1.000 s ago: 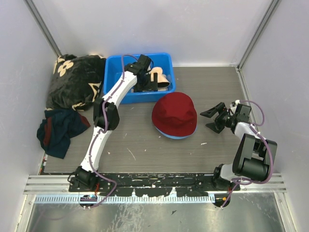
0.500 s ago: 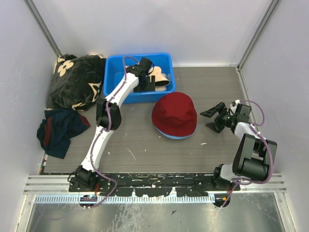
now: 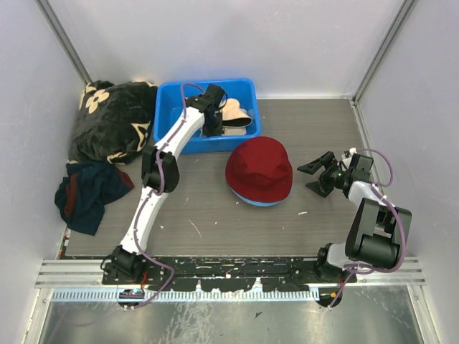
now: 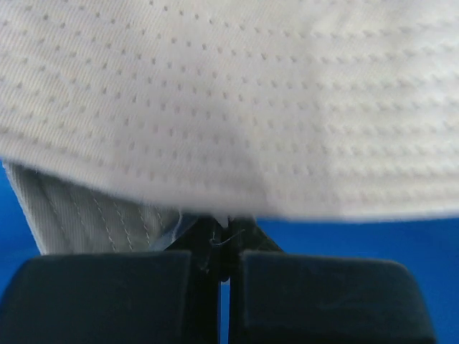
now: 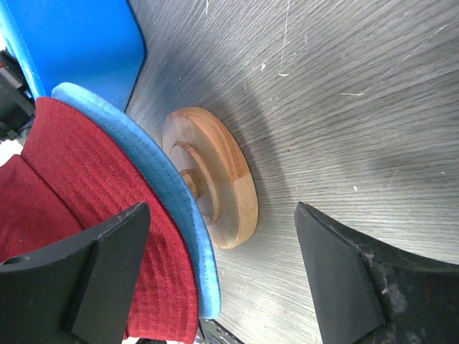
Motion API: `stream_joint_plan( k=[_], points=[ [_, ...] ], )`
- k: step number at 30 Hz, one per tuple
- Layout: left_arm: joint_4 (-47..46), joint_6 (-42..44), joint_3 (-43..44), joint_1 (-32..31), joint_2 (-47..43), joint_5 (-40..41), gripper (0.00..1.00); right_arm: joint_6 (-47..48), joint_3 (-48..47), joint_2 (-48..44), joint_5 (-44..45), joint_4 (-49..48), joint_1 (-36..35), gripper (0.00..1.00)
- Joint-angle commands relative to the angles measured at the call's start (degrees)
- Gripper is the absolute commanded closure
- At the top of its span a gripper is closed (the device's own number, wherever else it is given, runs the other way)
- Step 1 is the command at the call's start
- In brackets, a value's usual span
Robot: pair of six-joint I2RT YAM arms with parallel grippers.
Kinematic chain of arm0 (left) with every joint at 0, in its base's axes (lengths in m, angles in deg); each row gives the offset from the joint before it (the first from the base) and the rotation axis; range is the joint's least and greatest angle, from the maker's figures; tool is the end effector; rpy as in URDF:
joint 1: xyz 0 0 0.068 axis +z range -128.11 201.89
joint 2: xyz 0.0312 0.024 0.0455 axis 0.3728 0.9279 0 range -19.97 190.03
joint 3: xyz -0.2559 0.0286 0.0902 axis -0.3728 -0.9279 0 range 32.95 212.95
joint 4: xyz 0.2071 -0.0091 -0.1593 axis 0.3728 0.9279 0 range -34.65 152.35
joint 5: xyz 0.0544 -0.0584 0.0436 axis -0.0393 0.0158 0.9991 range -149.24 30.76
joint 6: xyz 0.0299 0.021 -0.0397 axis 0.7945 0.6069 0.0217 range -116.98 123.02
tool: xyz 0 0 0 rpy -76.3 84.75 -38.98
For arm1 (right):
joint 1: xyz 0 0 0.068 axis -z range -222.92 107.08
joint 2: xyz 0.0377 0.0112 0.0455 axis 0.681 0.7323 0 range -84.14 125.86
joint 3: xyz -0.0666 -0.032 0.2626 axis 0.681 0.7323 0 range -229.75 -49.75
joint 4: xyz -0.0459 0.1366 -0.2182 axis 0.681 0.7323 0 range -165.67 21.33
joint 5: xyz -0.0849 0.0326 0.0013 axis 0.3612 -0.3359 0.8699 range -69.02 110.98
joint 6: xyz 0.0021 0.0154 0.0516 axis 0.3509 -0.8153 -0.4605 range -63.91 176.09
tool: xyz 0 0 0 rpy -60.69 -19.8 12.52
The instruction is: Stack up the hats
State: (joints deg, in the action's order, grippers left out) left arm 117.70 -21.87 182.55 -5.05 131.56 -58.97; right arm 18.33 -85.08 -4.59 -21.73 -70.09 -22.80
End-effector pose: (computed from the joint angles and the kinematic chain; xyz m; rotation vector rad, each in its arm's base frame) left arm 0.4873 -0.2475 0.1922 0.0473 2.7231 -0.2659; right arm 0.2470 -0.0649 0.1687 0.8480 2.2329 1.0462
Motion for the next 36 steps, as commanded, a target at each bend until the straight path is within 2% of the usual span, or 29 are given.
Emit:
stream_joint_plan(
  k=[1,7,17,25,32,33,34,36],
  points=[
    [-1.3,-0.3,-2.0,1.0,-10.8,-4.9,1.0,0.5,-0.8,0.3,-1.1,-2.3,0.4,0.12],
    [-0.8,-0.3,-4.0,3.4,-19.1,-7.6,1.0,-0.5,-1.2,0.3,-1.3,-3.0,0.4,0.12],
    [-0.7,-3.6,-4.4,6.3,-24.3,-14.1,1.0,-1.8,-1.7,-1.4,-1.8,-3.6,0.3,0.13],
    [-5.1,-11.1,-4.4,10.4,-29.2,-24.4,1.0,-1.5,-11.1,-2.4,-2.5,0.4,-0.1,0.13],
    [-18.0,-23.8,-12.1,13.5,-36.0,-35.4,1.0,-7.3,-20.9,-1.2,-3.7,-1.7,-0.2,0.13],
    [-20.9,-26.4,-13.1,13.5,-36.8,-37.0,1.0,-8.4,-22.1,-1.2,-4.1,-2.6,-0.3,0.13],
    [-28.6,-33.9,-16.0,13.4,-38.4,-40.6,1.0,-12.2,-24.8,-1.3,-5.4,-5.6,-0.6,0.13],
    [-34.7,-39.4,-17.8,13.3,-39.4,-42.6,1.0,-16.9,-25.5,-1.8,-6.6,-10.1,-1.0,0.13]
  ],
)
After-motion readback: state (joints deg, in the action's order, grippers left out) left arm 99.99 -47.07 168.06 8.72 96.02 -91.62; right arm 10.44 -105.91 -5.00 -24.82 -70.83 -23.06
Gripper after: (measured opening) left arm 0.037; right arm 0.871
